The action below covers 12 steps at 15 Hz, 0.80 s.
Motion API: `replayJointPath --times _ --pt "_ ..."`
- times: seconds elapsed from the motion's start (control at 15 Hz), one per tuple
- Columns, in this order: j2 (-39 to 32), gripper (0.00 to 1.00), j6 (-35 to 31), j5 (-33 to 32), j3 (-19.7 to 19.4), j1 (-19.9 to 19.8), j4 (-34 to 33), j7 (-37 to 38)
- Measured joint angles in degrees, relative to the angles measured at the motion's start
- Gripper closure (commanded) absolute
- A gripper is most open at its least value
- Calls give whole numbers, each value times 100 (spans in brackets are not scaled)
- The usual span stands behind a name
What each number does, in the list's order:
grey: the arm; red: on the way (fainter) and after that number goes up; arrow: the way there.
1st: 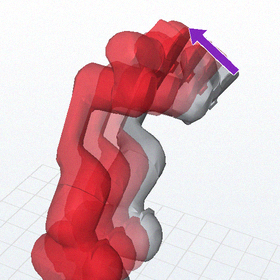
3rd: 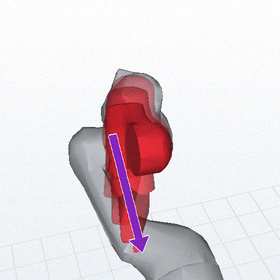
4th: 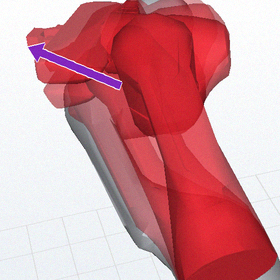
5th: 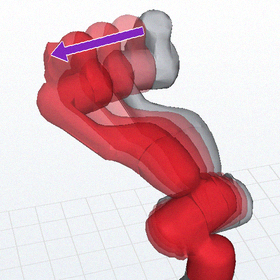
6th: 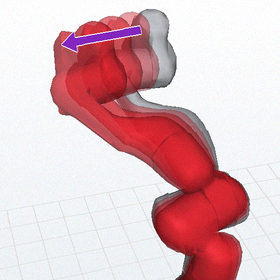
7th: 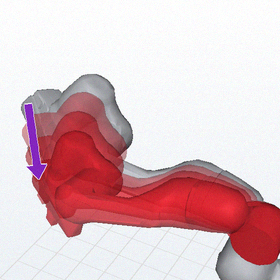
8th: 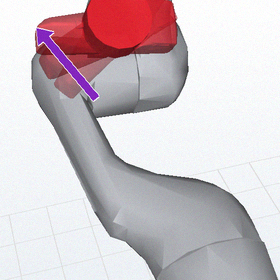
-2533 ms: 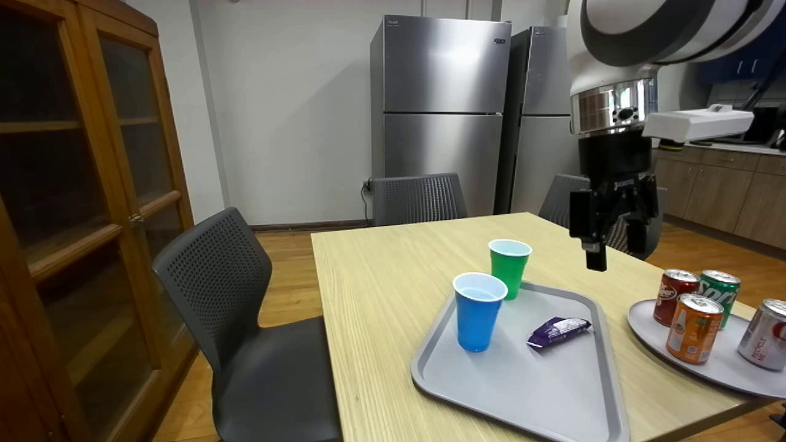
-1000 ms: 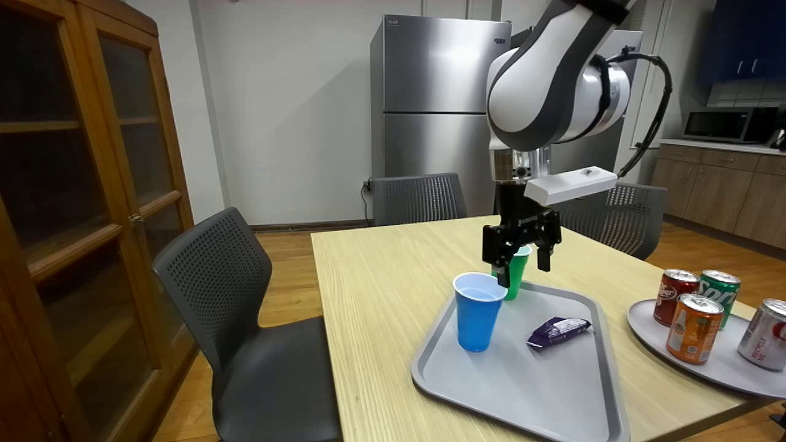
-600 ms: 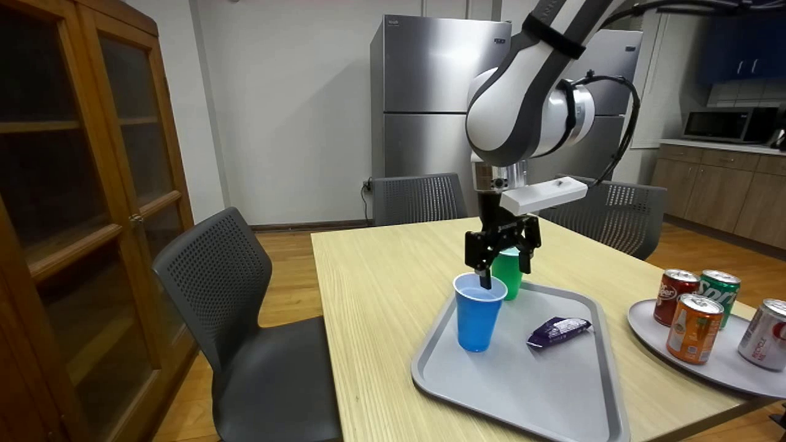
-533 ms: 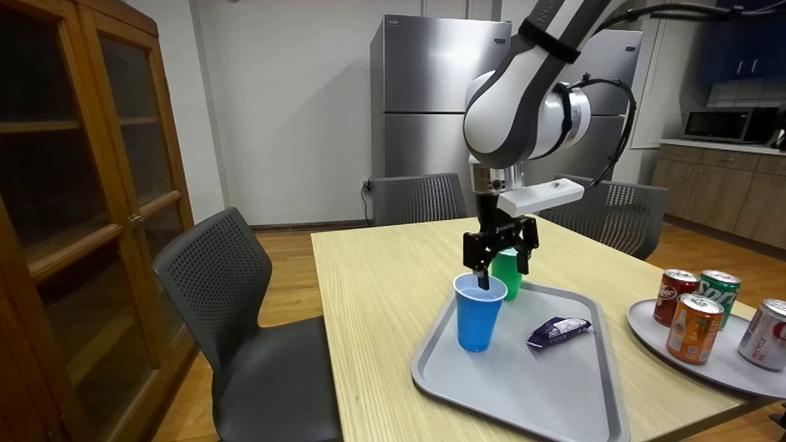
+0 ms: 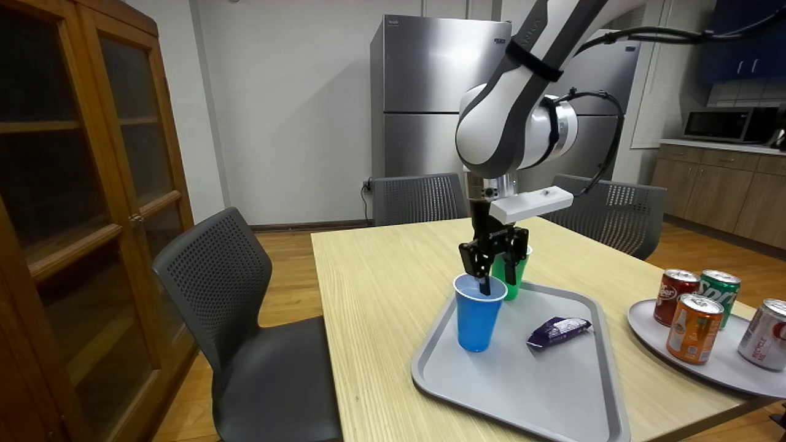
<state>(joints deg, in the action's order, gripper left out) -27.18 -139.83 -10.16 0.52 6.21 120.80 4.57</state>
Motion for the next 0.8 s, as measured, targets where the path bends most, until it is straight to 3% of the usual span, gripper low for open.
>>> replayJointPath --times 0.27,0.33,0.8 --pt "4 97 2 0 -3 1 0 0" --pt "11 100 2 0 -3 4 1 0" --pt "340 99 13 0 6 209 131 208"
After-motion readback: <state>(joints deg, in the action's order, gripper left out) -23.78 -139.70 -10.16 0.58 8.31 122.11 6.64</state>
